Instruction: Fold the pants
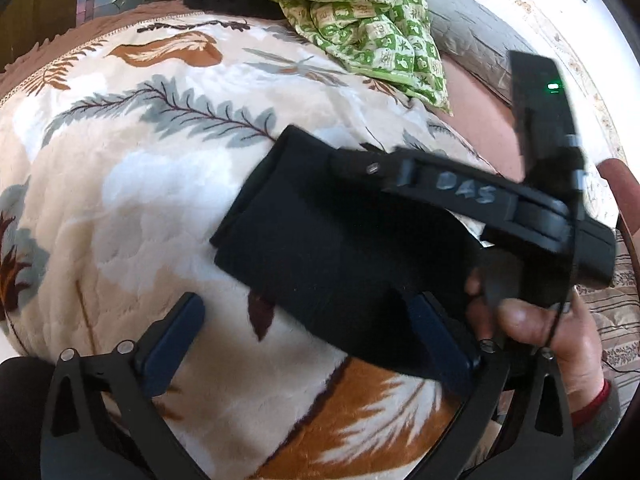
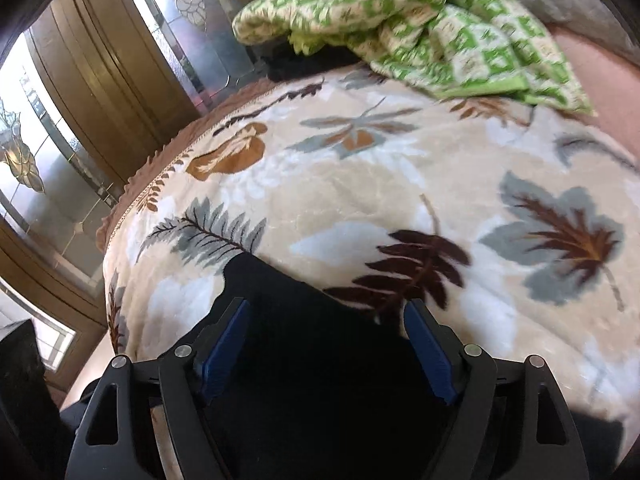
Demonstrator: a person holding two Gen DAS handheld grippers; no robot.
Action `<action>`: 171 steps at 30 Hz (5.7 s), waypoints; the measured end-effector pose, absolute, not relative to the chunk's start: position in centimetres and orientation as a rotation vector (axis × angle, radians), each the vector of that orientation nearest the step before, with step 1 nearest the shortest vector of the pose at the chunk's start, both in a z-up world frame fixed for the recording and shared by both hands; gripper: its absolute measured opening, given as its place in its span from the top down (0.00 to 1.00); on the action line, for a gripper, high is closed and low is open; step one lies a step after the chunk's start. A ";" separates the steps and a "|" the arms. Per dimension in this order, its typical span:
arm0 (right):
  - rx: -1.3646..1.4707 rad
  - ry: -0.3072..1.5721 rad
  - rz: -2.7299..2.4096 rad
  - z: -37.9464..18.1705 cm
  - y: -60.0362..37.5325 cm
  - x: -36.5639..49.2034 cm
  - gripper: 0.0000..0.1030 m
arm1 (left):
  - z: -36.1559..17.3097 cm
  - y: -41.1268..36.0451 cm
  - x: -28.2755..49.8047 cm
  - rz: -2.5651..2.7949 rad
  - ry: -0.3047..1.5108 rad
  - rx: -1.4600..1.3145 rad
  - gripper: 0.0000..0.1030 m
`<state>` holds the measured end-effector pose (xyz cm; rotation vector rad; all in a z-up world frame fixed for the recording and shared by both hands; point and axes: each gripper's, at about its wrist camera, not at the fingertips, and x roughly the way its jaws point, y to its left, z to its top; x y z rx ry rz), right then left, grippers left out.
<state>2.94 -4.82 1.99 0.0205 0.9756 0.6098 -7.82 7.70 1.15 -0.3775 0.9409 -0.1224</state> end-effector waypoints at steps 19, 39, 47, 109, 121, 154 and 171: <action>0.325 0.776 0.687 9.6 -13.6 -0.7 0.93 | 9.8 1.7 -11.1 -0.344 0.618 -0.162 0.85; 0.734 0.862 0.331 3.7 -31.4 -10.2 0.34 | 6.9 -9.9 -15.0 -0.692 0.718 0.116 0.37; 0.711 0.915 0.409 2.3 -27.4 -8.9 0.26 | 6.7 -3.8 -13.1 -0.497 0.729 0.110 0.37; 0.243 0.888 0.088 5.5 -29.9 -14.3 0.65 | 5.2 -11.7 -7.5 -0.405 0.841 0.191 0.24; 0.205 0.903 0.056 3.9 -29.5 -17.8 0.64 | 3.4 -11.0 -10.4 -0.403 0.860 0.166 0.24; 0.437 0.891 0.012 2.9 -34.4 -16.6 0.28 | 4.0 -8.5 -8.4 -0.367 0.912 0.062 0.21; 0.265 0.938 0.031 2.1 -31.7 -17.4 0.20 | 3.4 -8.7 -9.5 -0.389 0.917 0.057 0.18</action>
